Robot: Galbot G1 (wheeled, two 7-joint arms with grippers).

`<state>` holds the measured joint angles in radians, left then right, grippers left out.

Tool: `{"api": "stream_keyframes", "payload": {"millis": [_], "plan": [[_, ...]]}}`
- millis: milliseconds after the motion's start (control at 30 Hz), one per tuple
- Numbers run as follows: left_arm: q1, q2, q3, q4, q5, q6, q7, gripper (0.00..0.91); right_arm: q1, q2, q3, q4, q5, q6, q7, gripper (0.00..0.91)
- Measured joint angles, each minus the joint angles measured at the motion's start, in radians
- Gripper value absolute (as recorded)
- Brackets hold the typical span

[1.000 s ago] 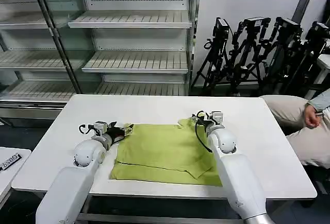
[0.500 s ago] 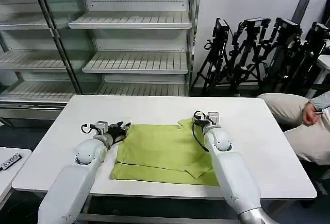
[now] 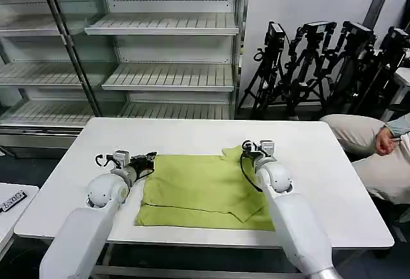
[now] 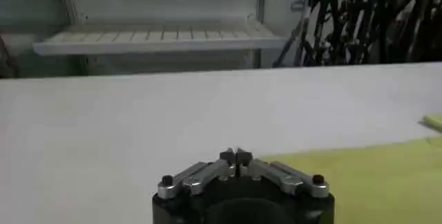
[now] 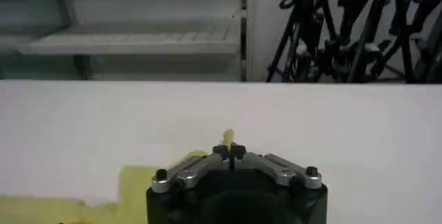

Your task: Fold and organize the clothes.

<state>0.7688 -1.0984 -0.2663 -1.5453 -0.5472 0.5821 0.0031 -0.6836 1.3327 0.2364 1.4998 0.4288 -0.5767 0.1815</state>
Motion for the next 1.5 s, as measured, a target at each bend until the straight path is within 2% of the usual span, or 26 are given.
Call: {"api": "stream_keyframes", "payload": {"millis": [467,1067,1100,1133,1200,1500], "plan": [[0.229,0.040,-0.064,-0.240,0.034,-0.005,-0.011,0.000,-0.330,-0.108,0.089,0.382,0.013,-0.001,0.006,0.000],[0.352,0.021,-0.097,-0.347,0.103,-0.004,-0.014,0.020,-0.533,-0.130,0.134,0.583,-0.036,-0.002,0.027,0.000],[0.356,0.019,-0.097,-0.352,0.105,-0.004,-0.016,0.151,-0.541,-0.131,0.136,0.593,-0.044,-0.002,0.030,0.000],[0.361,0.018,-0.097,-0.357,0.106,-0.004,-0.017,0.907,-0.551,-0.132,0.139,0.602,-0.054,-0.002,0.032,0.000],[0.369,0.019,-0.097,-0.364,0.112,-0.004,-0.020,0.907,-0.565,-0.134,0.141,0.613,-0.067,-0.003,0.033,0.907],[0.406,0.018,-0.104,-0.413,0.120,-0.004,-0.051,0.907,-0.617,-0.129,0.162,0.666,-0.085,-0.002,0.019,0.907]]}}
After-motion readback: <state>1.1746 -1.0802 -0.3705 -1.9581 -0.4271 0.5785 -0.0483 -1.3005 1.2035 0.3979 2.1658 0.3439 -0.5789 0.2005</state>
